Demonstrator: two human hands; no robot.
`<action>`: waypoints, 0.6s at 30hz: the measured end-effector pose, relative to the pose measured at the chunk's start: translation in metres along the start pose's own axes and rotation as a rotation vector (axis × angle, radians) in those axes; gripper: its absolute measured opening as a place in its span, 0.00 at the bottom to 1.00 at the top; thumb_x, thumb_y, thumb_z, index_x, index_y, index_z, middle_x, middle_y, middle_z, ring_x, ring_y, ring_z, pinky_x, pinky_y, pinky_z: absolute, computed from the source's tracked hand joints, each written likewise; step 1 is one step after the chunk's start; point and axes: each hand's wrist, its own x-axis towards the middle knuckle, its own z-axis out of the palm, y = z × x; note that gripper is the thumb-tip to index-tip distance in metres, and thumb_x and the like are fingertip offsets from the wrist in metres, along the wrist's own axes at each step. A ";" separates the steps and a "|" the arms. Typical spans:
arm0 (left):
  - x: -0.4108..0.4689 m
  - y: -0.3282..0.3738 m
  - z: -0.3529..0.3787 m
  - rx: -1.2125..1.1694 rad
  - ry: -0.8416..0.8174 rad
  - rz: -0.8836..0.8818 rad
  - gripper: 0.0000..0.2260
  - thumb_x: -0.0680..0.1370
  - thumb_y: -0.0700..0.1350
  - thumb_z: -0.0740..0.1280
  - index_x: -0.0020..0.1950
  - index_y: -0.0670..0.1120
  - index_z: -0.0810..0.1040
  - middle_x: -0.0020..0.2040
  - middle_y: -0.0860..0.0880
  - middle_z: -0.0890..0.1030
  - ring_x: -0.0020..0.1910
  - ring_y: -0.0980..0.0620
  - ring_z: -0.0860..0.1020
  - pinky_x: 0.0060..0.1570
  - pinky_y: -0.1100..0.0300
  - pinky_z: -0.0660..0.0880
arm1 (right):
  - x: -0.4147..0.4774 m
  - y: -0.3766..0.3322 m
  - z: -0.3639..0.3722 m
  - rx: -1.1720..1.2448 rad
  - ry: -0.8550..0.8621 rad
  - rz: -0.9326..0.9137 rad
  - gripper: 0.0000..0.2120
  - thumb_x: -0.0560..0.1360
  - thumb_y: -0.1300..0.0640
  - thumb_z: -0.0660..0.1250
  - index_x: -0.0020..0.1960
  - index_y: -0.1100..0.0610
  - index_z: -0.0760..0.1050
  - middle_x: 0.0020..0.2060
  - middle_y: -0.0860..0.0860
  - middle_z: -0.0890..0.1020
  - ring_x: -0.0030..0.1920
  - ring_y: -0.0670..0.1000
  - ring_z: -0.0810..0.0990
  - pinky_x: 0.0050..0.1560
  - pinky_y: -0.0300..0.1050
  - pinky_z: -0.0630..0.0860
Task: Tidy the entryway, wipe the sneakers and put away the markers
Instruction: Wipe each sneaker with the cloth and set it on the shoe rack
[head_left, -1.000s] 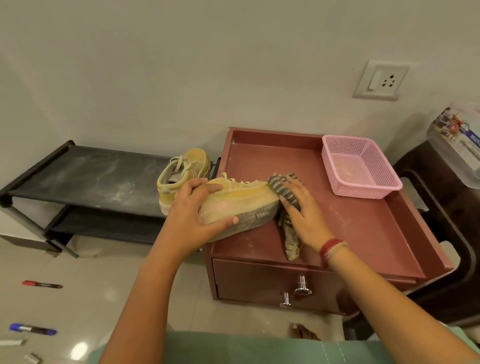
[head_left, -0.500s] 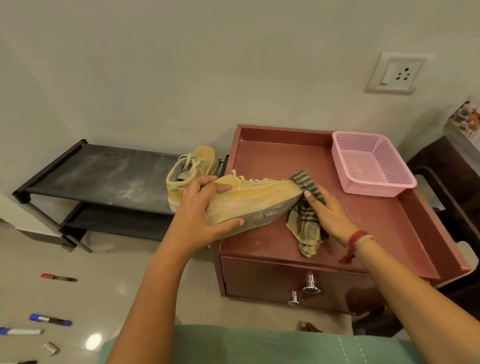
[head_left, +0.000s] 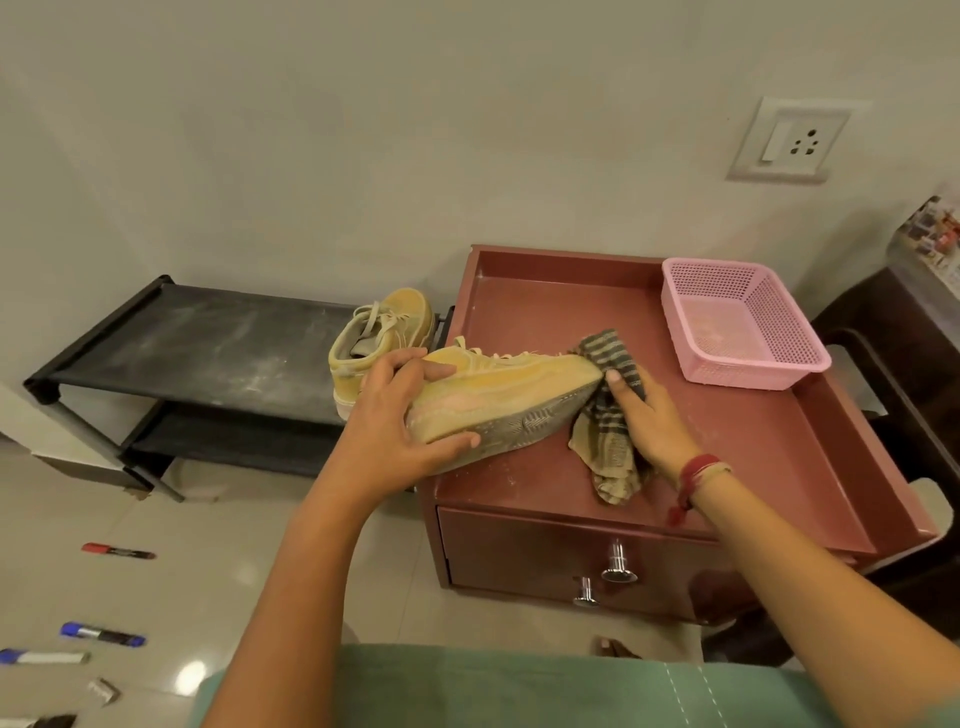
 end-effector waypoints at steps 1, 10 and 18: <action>-0.001 0.000 0.000 0.000 -0.002 0.001 0.31 0.61 0.66 0.70 0.62 0.59 0.71 0.66 0.56 0.63 0.69 0.57 0.61 0.65 0.57 0.63 | 0.002 -0.001 -0.003 0.006 0.020 0.051 0.11 0.80 0.54 0.57 0.60 0.57 0.72 0.54 0.54 0.79 0.54 0.51 0.78 0.42 0.25 0.72; -0.014 -0.006 -0.011 -0.100 -0.028 -0.051 0.42 0.61 0.55 0.80 0.70 0.64 0.62 0.66 0.64 0.65 0.65 0.66 0.64 0.55 0.73 0.65 | -0.024 -0.065 0.023 0.069 0.241 -0.220 0.15 0.79 0.52 0.59 0.65 0.52 0.70 0.61 0.52 0.77 0.61 0.49 0.74 0.64 0.48 0.70; -0.013 0.026 -0.021 -0.290 0.126 0.026 0.45 0.61 0.51 0.78 0.72 0.61 0.59 0.63 0.59 0.74 0.64 0.62 0.73 0.58 0.58 0.76 | -0.065 -0.099 0.082 -0.543 -0.187 -0.740 0.20 0.77 0.44 0.57 0.69 0.41 0.66 0.71 0.46 0.65 0.74 0.50 0.55 0.72 0.65 0.47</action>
